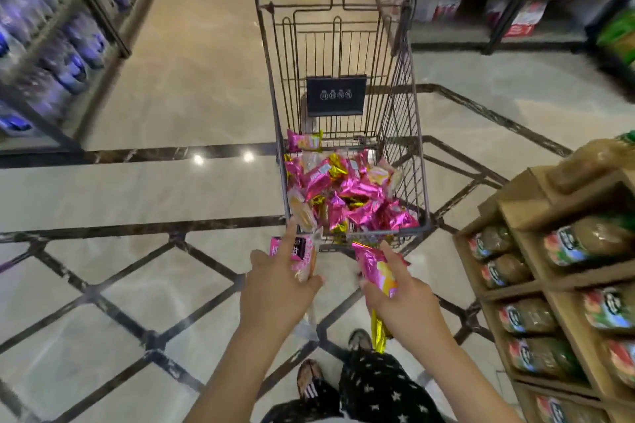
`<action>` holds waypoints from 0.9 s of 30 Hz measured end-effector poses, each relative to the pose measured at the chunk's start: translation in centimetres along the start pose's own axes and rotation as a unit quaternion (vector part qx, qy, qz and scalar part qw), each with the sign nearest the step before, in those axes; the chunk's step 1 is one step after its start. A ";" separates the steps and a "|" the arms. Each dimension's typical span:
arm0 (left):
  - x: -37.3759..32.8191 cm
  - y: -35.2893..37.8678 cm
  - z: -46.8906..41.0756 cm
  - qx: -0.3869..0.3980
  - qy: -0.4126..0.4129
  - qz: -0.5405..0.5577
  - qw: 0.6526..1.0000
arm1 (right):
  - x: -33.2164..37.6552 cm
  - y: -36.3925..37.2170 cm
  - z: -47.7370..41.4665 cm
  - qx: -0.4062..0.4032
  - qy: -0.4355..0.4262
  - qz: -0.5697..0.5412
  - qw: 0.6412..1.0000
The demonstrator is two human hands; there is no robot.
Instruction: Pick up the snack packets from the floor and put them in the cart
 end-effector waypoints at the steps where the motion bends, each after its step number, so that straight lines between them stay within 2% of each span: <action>1: -0.1 0.0 -1.0 0.002 -0.001 -0.001 1.000 | 0.2 -0.3 -1.2 0.001 0.010 -0.003 1.000; 16: -9.7 -1.7 -19.9 0.036 0.016 -0.057 0.998 | 1.6 -5.1 -23.3 0.008 0.066 -0.021 0.998; 21: -12.6 -1.9 -24.5 0.040 0.048 -0.075 0.995 | 0.4 -7.0 -27.8 -0.041 0.102 -0.024 0.994; 24: -14.1 -1.0 -27.0 0.070 0.101 -0.110 0.986 | -1.4 -7.1 -29.0 -0.089 0.165 -0.024 0.982; 27: -14.9 0.5 -29.1 0.119 0.148 -0.141 0.972 | -4.1 -5.2 -28.7 -0.121 0.266 -0.053 0.955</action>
Point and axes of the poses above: each hand's wrist, its own z-axis away from the middle knuckle, its own y-axis out of the palm, x = y × z, the point moved 2 cm from there along -z, towards the middle knuckle, and after that the axes turned 3 degrees about -y, right-handed, at the moved point
